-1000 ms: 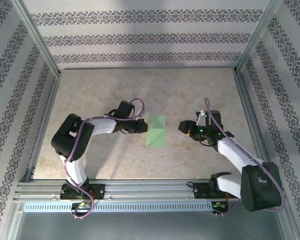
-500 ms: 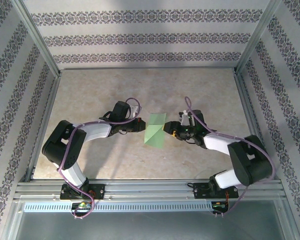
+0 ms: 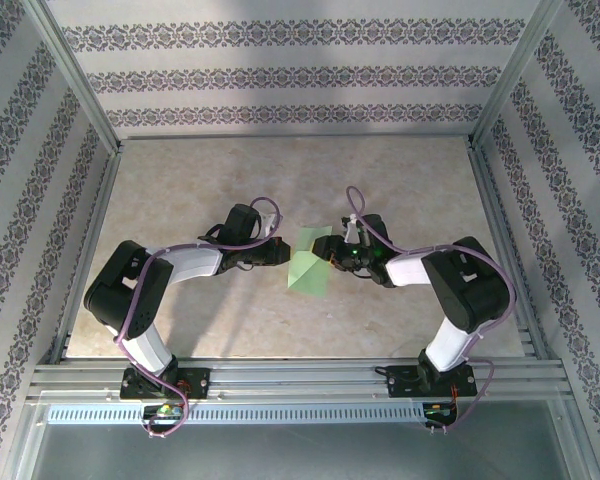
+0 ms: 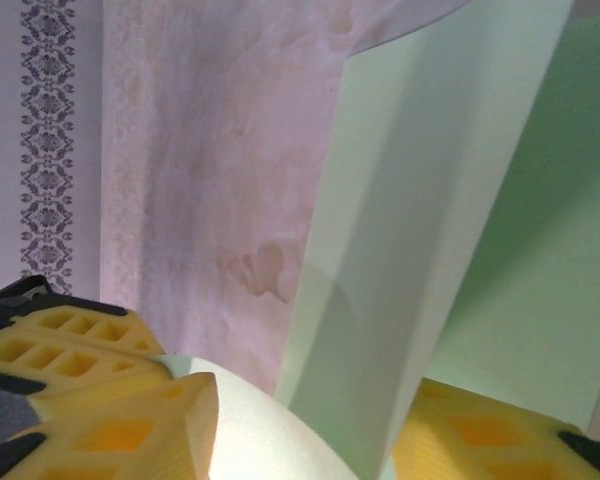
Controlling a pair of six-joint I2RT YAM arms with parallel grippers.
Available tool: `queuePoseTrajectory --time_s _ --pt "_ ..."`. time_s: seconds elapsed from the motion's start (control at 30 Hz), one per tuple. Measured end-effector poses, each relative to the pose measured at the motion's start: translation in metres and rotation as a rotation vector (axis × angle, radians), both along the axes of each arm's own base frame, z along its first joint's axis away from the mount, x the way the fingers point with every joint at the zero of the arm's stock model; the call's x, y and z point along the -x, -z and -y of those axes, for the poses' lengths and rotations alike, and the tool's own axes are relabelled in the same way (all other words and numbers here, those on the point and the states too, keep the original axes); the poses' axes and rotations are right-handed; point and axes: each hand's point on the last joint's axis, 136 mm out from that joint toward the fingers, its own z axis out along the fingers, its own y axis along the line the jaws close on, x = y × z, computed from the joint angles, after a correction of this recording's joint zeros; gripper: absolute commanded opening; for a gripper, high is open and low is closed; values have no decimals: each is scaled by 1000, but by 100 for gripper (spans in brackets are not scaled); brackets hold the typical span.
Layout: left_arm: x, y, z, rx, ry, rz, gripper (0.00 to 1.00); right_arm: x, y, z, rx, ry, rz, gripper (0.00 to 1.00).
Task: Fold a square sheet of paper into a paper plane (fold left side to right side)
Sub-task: Turn over the paper at the center of the table.
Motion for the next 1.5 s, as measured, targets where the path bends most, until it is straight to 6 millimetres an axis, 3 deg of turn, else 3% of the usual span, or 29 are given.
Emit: queuePoseTrajectory --time_s 0.27,0.43,0.57,0.7,0.97,1.23,1.5 --pt "-1 1 -1 -4 -4 1 15 0 6 -2 6 3 -8 19" --pt "-4 2 -3 -20 -21 11 33 -1 7 -2 11 1 -1 0" --pt "-5 -8 -8 -37 -41 39 54 -2 5 -2 17 -4 14 0" --pt "-4 -35 -17 -43 -70 110 74 -4 -12 -2 5 -17 71 0" --pt "1 -110 -44 -29 -153 313 100 -17 -100 18 -95 -13 303 0" --pt "9 -174 -59 150 -155 405 100 -5 -187 38 -239 -61 511 0" --pt "16 -220 -35 439 -42 370 100 16 -274 42 -386 -121 684 0"
